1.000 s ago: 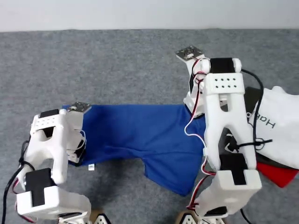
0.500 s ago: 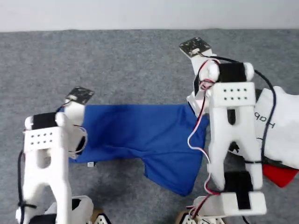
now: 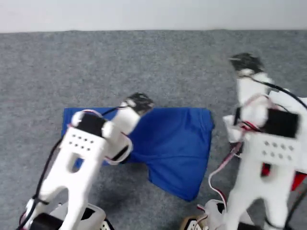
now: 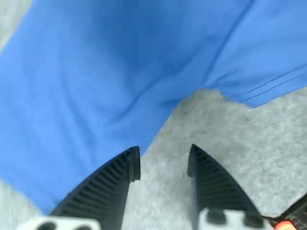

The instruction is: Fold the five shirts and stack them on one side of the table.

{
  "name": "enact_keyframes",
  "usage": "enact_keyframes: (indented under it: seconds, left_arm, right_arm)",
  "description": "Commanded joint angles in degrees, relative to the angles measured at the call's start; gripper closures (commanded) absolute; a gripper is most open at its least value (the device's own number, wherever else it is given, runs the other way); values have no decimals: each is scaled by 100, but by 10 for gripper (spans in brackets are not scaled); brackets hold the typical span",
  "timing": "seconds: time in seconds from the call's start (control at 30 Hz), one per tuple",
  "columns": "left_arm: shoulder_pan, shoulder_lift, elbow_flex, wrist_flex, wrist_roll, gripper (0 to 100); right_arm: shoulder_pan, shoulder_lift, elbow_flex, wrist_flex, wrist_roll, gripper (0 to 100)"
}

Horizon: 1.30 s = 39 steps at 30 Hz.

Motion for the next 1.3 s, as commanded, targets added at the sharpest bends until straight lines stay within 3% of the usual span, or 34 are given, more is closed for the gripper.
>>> enact_keyframes:
  seconds: [0.0, 0.2, 0.47, 0.7, 0.93, 1.17, 1.27]
  left_arm:
    - [730, 404, -365, -255, 53, 815]
    - [1767, 1495, -1033, -413, 53, 815]
    - [2585, 3121, -2097, -413, 35, 815]
    - [2998, 3938, -2466, -431, 18, 815]
    - [3015, 4791, -2527, -958, 9, 815]
    - [3015, 5380, -3020, -721, 53, 821]
    - [3015, 5732, -3380, -589, 220, 882]
  right_arm:
    - [1024, -541, 53, 224, -26, 786]
    - [2413, -866, 105, 215, 176, 760]
    - [3187, -954, 281, 224, 519, 760]
    - [3213, -954, 281, 224, 519, 760]
    - [3213, -954, 264, 224, 519, 760]
    - [3213, -954, 255, 224, 519, 760]
    - [3213, -954, 255, 224, 510, 760]
